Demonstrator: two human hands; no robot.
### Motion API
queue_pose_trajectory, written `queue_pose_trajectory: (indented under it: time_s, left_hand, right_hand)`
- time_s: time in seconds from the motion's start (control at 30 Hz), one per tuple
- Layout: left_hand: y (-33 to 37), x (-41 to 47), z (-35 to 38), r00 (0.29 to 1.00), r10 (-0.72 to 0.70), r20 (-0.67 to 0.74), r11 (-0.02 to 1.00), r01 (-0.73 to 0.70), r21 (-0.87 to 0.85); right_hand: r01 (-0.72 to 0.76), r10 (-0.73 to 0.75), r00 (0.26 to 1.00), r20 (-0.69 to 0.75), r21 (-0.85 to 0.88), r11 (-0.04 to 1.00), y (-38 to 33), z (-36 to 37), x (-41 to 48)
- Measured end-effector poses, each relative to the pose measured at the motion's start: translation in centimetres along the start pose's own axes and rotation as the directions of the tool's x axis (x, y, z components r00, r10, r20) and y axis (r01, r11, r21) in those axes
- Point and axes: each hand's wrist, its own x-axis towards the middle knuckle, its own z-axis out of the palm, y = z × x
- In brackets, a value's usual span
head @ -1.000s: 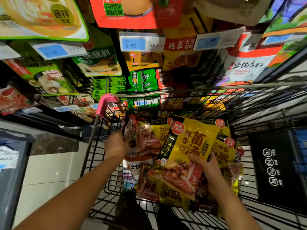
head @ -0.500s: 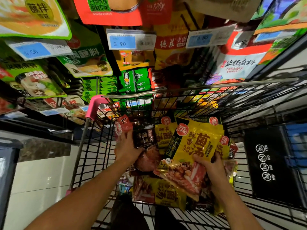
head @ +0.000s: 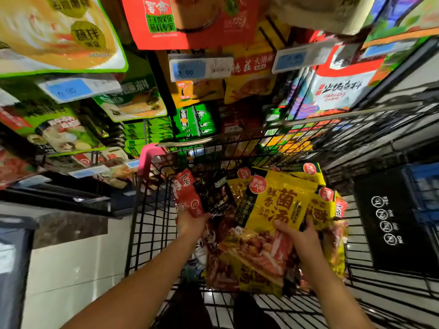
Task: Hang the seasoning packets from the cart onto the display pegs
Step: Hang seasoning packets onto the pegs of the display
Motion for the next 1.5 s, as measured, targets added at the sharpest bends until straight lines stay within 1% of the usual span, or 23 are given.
queue_pose_trajectory:
  time_s: [0.07,0.13,0.2,0.23,0.27,0.33,0.37,0.47,0.57,0.63,0.67,0.7,0.73,0.8,0.87,0.9,0.97,1.03,1.07,1.13,1.27,1.4,1.5]
  left_hand:
    - [1.8,-1.7,-1.4,0.992,0.116,0.041,0.989,-0.119,0.082]
    - [3.3,-3.0,-2.9,0.970,0.220,0.098,0.969,-0.229,0.092]
    - [4.6,-4.2,-4.8,0.932,0.341,0.122,0.930,-0.353,0.099]
    - [5.5,-5.1,-6.5,0.912,0.392,0.121,0.911,-0.403,0.086]
    - [6.0,-5.5,-7.3,0.907,0.402,0.126,0.911,-0.410,0.046]
    - [7.3,-7.2,-9.7,0.882,0.449,0.145,0.894,-0.442,-0.076]
    - [8.0,-8.7,-11.0,0.876,0.463,0.135,0.885,-0.447,-0.133]
    - [9.9,-13.1,-14.3,0.857,0.516,0.008,0.831,-0.498,-0.250]
    - [11.3,-17.9,-17.3,0.816,0.567,-0.116,0.747,-0.568,-0.345]
    - [12.1,-21.1,-18.8,0.769,0.596,-0.231,0.673,-0.635,-0.378]
    - [12.7,-22.8,-19.5,0.737,0.603,-0.305,0.633,-0.675,-0.379]
    - [13.2,-24.2,-20.5,0.695,0.612,-0.377,0.585,-0.719,-0.377]
    - [13.7,-25.7,-21.6,0.655,0.610,-0.445,0.545,-0.755,-0.364]
    - [14.9,-28.4,-24.0,0.605,0.577,-0.548,0.477,-0.795,-0.375]
    - [16.1,-30.7,-26.9,0.566,0.553,-0.612,0.409,-0.824,-0.393]
    - [16.9,-32.2,-28.4,0.536,0.550,-0.640,0.376,-0.844,-0.383]
    - [18.3,-34.6,-31.2,0.459,0.567,-0.683,0.326,-0.887,-0.326]
    - [19.9,-36.7,-33.9,0.380,0.574,-0.726,0.294,-0.923,-0.250]
    - [20.7,-37.6,-35.2,0.343,0.567,-0.749,0.276,-0.936,-0.219]
    - [22.2,-39.0,-37.7,0.296,0.557,-0.776,0.255,-0.950,-0.179]
    - [24.7,-40.6,-43.2,0.211,0.514,-0.832,0.207,-0.971,-0.119]
    - [27.1,-40.7,-48.9,0.107,0.520,-0.848,0.164,-0.986,-0.024]
    - [28.7,-39.6,-53.0,0.037,0.506,-0.862,0.153,-0.987,0.048]
  right_hand:
    - [0.033,-0.033,0.999,-0.021,0.014,0.999,-0.5,0.3,-0.9]
    - [0.070,-0.070,0.997,-0.024,0.014,0.997,-0.9,0.5,-1.8]
    - [0.111,-0.111,0.994,-0.011,0.016,0.994,-1.7,1.0,-3.0]
    - [0.164,-0.164,0.986,-0.005,0.017,0.986,-2.5,1.5,-4.0]
    - [0.201,-0.201,0.980,-0.005,0.029,0.979,-2.8,1.5,-3.9]
    - [0.265,-0.265,0.964,0.010,0.033,0.964,-4.5,2.4,-4.5]
    - [0.295,-0.296,0.954,0.047,0.040,0.955,-5.3,2.8,-5.2]
    - [0.346,-0.358,0.923,0.138,0.104,0.932,-7.2,3.4,-6.5]
    - [0.425,-0.459,0.857,0.235,0.181,0.887,-10.1,4.2,-8.7]
    - [0.465,-0.518,0.801,0.299,0.235,0.854,-12.6,4.8,-10.7]
    - [0.492,-0.548,0.765,0.339,0.243,0.836,-14.0,5.2,-12.0]
    - [0.551,-0.594,0.718,0.364,0.225,0.804,-15.3,5.7,-13.1]
    - [0.597,-0.621,0.688,0.375,0.194,0.778,-16.7,6.2,-14.3]
    - [0.648,-0.667,0.621,0.413,0.209,0.732,-19.6,7.4,-16.8]
    - [0.669,-0.703,0.544,0.458,0.270,0.693,-22.6,9.0,-19.6]
    - [0.685,-0.728,0.501,0.468,0.301,0.664,-24.1,9.9,-20.9]
    - [0.706,-0.771,0.422,0.476,0.361,0.609,-26.8,11.5,-23.9]
    - [0.701,-0.786,0.368,0.497,0.408,0.585,-29.4,13.1,-26.7]
    - [0.689,-0.789,0.347,0.507,0.433,0.581,-30.7,13.8,-28.0]
    - [0.670,-0.792,0.327,0.515,0.465,0.579,-33.0,15.6,-29.8]
    - [0.651,-0.826,0.246,0.507,0.544,0.529,-36.8,18.8,-33.8]
    - [0.680,-0.879,0.175,0.443,0.591,0.434,-40.2,21.9,-36.8]
    - [0.685,-0.912,0.119,0.392,0.633,0.361,-42.6,24.5,-38.0]
